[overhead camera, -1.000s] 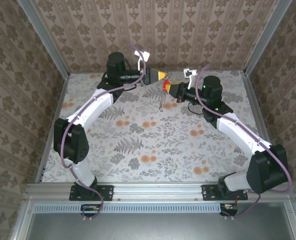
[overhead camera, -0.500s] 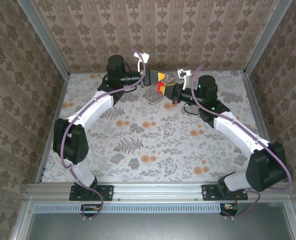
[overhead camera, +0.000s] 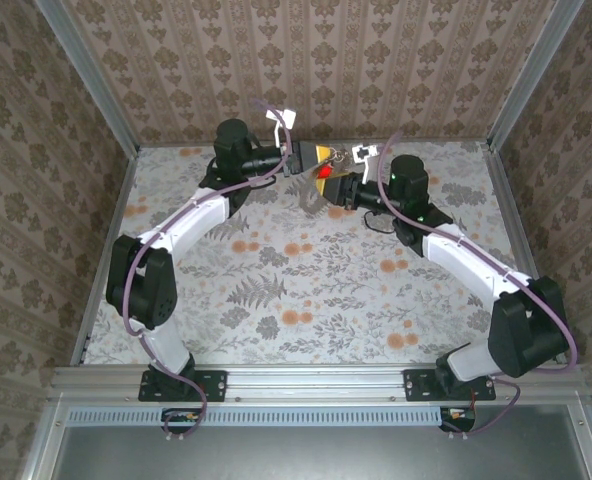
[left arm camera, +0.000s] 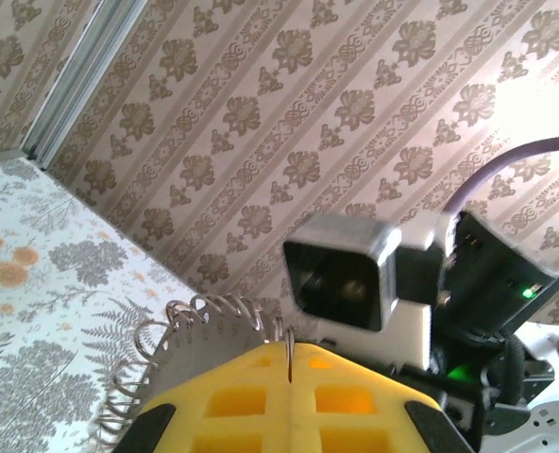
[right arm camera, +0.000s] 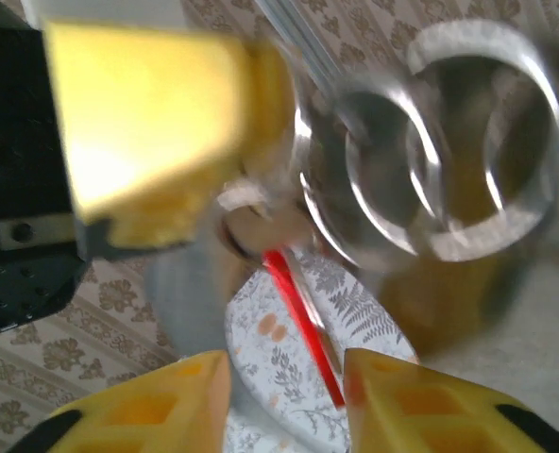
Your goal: Put the keys on the keyring
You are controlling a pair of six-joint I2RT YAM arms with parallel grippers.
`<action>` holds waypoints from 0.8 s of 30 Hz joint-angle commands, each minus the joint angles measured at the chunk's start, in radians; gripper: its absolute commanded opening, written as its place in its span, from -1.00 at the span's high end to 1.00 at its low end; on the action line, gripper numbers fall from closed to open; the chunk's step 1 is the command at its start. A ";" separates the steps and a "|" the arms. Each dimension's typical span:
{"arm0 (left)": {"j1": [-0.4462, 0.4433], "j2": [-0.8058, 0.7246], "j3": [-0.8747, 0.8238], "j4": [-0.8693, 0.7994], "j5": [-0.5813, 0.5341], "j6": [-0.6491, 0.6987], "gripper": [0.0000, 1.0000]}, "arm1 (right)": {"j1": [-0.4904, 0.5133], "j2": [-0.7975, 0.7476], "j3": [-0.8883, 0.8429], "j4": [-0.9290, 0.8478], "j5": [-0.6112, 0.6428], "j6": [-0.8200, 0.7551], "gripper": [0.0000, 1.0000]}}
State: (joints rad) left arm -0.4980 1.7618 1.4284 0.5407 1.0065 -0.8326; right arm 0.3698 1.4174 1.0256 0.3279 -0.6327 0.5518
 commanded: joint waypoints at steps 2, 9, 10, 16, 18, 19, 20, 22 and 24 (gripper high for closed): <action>-0.004 -0.027 0.003 0.156 -0.003 -0.074 1.00 | -0.024 -0.130 -0.057 -0.034 0.011 0.006 0.09; -0.004 -0.019 -0.013 0.242 -0.007 -0.132 1.00 | -0.070 -0.294 -0.106 -0.095 0.058 0.026 0.05; -0.004 -0.019 -0.017 0.251 -0.009 -0.138 1.00 | -0.074 -0.305 -0.101 -0.093 0.070 0.037 0.05; -0.005 -0.022 -0.034 0.283 -0.022 -0.160 1.00 | -0.078 -0.268 -0.023 -0.019 0.120 0.146 0.11; -0.007 -0.024 -0.038 0.294 -0.025 -0.167 1.00 | -0.079 -0.231 0.004 0.027 0.112 0.182 0.15; -0.007 -0.025 -0.041 0.297 -0.025 -0.170 1.00 | -0.080 -0.210 0.019 0.053 0.107 0.204 0.16; -0.008 -0.025 -0.043 0.300 -0.029 -0.172 1.00 | -0.080 -0.188 0.034 0.078 0.096 0.225 0.18; -0.009 -0.030 -0.046 0.303 -0.031 -0.175 1.00 | -0.080 -0.152 0.054 0.125 0.090 0.265 0.18; -0.010 -0.033 -0.048 0.303 -0.035 -0.174 1.00 | -0.080 -0.124 0.070 0.163 0.089 0.293 0.19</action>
State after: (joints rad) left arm -0.5014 1.7622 1.3849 0.7692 0.9859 -0.9886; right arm 0.2943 1.2655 1.0508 0.3832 -0.5488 0.7631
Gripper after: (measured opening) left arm 0.043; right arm 0.407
